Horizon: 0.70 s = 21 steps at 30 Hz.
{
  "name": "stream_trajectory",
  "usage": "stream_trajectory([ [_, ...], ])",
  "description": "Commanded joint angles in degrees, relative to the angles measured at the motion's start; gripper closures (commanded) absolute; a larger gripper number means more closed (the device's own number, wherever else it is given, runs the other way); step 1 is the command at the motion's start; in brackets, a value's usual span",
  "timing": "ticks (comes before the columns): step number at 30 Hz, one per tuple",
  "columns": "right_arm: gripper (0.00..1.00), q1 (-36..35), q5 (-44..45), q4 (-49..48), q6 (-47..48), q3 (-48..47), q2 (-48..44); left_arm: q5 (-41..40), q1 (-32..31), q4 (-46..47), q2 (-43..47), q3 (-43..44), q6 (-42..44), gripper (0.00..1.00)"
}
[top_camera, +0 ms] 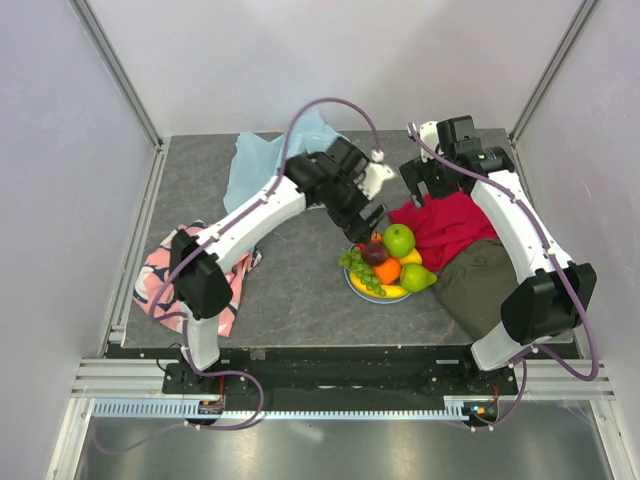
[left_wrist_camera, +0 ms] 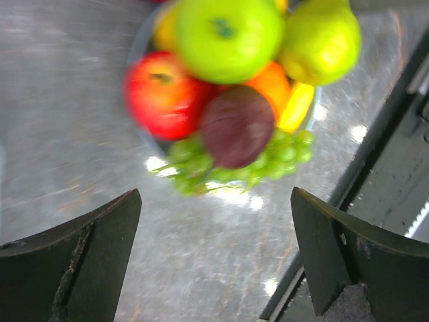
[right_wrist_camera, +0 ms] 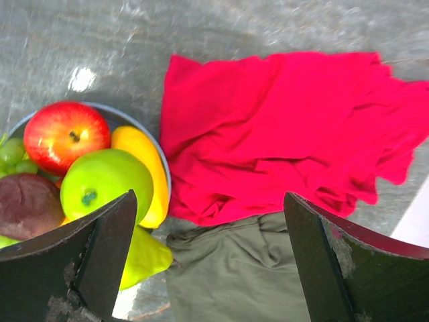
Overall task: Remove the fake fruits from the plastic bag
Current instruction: Place the fake fruit on the plate, then reset both arms
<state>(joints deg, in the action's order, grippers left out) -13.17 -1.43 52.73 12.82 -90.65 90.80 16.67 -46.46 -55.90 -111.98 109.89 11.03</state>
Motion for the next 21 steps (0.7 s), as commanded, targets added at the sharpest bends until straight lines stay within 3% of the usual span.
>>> stream_trajectory([
  [1, 0.02, 0.34, 4.94, -3.15, -1.48, -4.27, 0.07, -1.37, 7.95, 1.93, 7.39, 3.49, -1.27, 0.01],
  [7, 0.02, 0.34, 11.10, -7.28, -7.01, -1.81, -1.06, -1.63, 18.94, 2.02, 9.50, 1.48, -1.97, 0.01],
  [16, 0.02, 0.34, 11.28, -9.57, -10.09, 2.58, -2.04, -14.89, 20.53, 5.45, 17.58, -11.96, 2.07, 0.01],
  [21, 0.02, 0.34, 10.75, -9.49, -9.92, 1.62, -0.90, -15.44, 22.64, 5.98, 20.48, -15.75, 2.24, 0.01],
])
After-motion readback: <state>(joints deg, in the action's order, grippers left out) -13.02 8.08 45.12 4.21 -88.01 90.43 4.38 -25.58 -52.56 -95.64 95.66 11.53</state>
